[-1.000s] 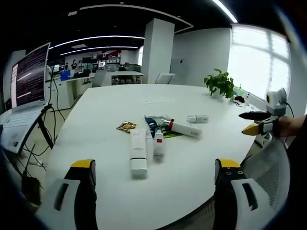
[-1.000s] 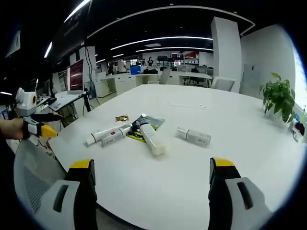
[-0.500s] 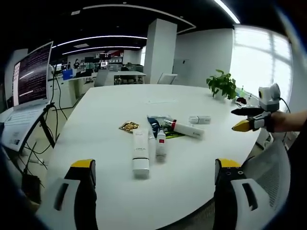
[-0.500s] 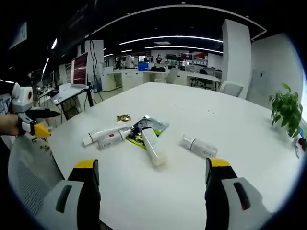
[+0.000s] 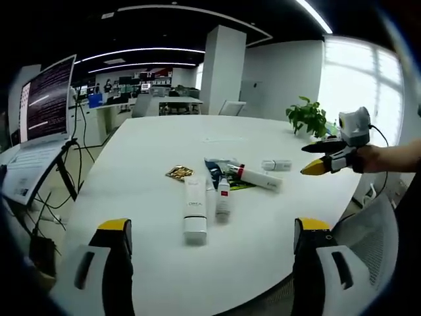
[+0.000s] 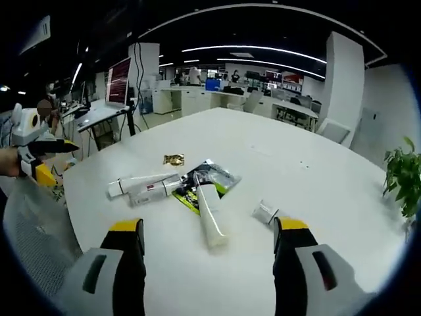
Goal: Arrange the skincare products in the storage area until every visible bottle or jar stands upright without overlapping.
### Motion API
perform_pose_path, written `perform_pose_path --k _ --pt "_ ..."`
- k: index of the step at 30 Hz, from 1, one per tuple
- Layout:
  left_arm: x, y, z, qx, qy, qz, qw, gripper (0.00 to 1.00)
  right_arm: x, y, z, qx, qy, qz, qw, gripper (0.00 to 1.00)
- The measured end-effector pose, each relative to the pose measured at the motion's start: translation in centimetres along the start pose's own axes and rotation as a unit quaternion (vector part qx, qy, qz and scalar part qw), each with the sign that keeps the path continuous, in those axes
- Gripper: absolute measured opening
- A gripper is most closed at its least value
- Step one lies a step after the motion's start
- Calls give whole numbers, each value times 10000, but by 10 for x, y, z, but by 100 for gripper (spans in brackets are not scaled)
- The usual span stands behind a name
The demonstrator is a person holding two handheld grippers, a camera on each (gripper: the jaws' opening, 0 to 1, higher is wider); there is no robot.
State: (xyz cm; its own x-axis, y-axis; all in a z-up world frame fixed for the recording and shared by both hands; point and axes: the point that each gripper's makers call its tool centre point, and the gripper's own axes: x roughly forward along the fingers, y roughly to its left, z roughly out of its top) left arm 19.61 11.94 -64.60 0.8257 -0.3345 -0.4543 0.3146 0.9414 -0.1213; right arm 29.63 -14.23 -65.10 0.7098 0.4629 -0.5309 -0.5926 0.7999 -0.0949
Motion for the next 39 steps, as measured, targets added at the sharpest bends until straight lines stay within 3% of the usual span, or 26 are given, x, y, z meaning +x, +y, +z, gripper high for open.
perform_pose_path --k 14,18,39 --pt "1 2 -2 -76 45 11 10000 95 43 -8 -7 -273 440 299 9982 65" --pt "1 4 -3 -121 55 47 9999 96 57 -11 -16 -225 923 326 9949 60" --pt "0 9 -2 -333 37 132 9994 96 119 -3 -24 -633 1537 660 9839 42"
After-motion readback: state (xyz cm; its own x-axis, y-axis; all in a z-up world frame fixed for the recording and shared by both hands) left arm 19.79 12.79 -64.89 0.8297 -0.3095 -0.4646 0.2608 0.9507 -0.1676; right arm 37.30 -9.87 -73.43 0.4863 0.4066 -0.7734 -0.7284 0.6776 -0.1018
